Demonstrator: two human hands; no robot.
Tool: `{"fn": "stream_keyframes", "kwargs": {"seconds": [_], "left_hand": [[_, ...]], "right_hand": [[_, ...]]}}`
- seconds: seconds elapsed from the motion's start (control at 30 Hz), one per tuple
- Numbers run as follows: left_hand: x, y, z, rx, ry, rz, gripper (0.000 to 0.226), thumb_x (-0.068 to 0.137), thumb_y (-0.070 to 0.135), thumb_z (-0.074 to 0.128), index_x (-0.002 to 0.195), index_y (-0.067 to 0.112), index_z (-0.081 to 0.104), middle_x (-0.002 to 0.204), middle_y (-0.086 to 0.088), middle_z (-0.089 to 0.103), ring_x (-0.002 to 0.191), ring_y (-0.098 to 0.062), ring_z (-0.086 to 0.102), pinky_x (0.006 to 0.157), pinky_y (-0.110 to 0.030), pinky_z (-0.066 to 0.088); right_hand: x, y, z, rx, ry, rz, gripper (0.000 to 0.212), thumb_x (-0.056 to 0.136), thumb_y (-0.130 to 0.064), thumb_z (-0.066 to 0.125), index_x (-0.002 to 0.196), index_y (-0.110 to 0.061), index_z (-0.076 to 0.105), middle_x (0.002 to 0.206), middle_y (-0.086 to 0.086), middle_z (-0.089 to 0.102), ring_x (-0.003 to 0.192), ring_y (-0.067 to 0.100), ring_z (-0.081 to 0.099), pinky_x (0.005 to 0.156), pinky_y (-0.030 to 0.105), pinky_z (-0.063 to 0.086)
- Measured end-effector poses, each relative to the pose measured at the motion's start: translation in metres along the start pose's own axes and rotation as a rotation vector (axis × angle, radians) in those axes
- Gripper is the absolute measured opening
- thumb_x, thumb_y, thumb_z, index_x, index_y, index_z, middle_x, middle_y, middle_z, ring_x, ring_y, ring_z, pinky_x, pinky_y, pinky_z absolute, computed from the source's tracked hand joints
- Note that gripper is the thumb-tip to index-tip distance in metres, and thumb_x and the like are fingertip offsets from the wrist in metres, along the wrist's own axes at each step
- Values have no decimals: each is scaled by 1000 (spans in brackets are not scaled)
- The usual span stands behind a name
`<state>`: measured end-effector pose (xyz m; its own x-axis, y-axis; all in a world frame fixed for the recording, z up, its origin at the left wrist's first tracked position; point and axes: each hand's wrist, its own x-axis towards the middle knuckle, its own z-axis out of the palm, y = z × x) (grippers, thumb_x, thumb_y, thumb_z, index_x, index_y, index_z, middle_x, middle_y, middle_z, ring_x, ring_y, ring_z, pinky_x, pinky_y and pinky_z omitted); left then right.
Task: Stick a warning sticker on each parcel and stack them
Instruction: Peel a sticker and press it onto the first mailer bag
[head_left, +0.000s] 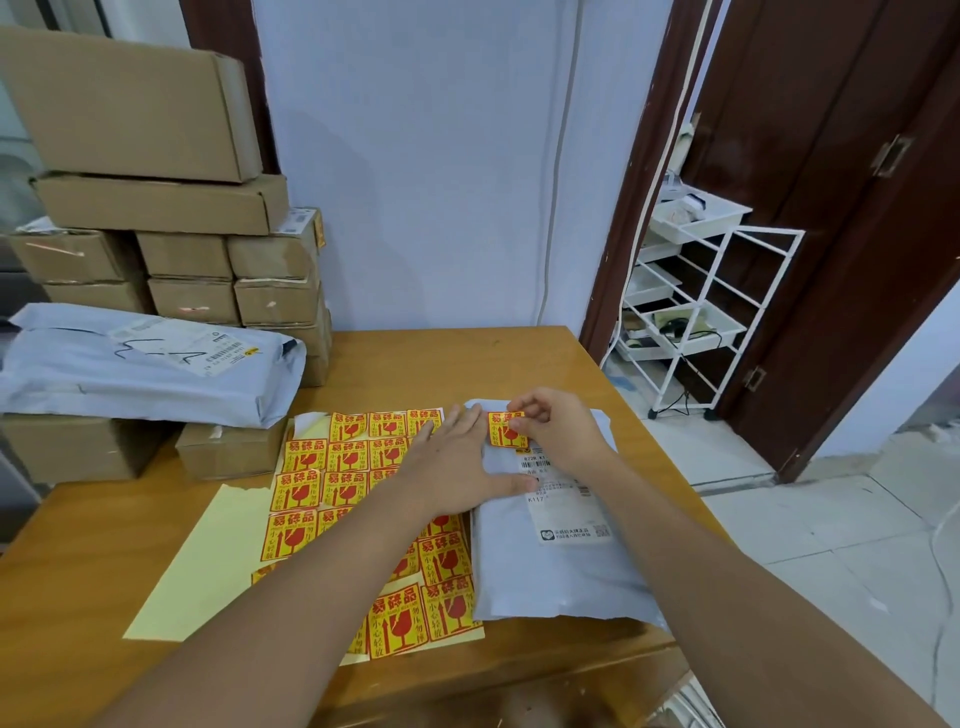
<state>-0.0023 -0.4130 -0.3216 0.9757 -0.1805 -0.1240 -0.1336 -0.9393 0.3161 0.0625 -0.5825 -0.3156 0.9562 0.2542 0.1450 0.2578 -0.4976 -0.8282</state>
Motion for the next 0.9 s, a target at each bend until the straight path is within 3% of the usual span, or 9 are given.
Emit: {"fn": "stream_keyframes", "kwargs": {"seconds": [0.17, 0.6, 0.77, 0.9], "left_hand": [[0, 1, -1, -2, -1, -8, 133, 70, 100, 38, 164, 16, -4, 172, 2, -11, 158, -17, -12, 128, -50, -3], [-1, 3, -1, 25, 57, -30, 136, 69, 99, 44, 165, 13, 0, 172, 1, -7, 158, -18, -11, 128, -47, -3], [-2, 11, 1, 142, 126, 77, 116, 83, 89, 40, 164, 13, 6, 173, 0, 0, 158, -18, -12, 128, -45, -7], [-5, 14, 4, 238, 78, 82, 100, 93, 82, 25, 164, 14, 12, 173, 0, 4, 158, -19, -11, 127, -48, -9]], "right_hand": [[0, 1, 4, -57, 33, -25, 15, 87, -2, 76, 94, -15, 71, 79, 3, 66, 70, 7, 61, 61, 8, 46], [-2, 3, 8, -111, 78, -57, 17, 83, -3, 80, 93, -13, 71, 72, -3, 62, 64, 3, 56, 60, 8, 47], [-2, 3, 8, -91, 83, -50, 18, 84, -1, 78, 96, -10, 70, 77, 3, 65, 68, 10, 58, 60, 8, 47], [-2, 3, 7, -70, 107, -36, 20, 82, -5, 82, 95, -12, 69, 80, 8, 66, 67, 9, 57, 60, 8, 47]]}}
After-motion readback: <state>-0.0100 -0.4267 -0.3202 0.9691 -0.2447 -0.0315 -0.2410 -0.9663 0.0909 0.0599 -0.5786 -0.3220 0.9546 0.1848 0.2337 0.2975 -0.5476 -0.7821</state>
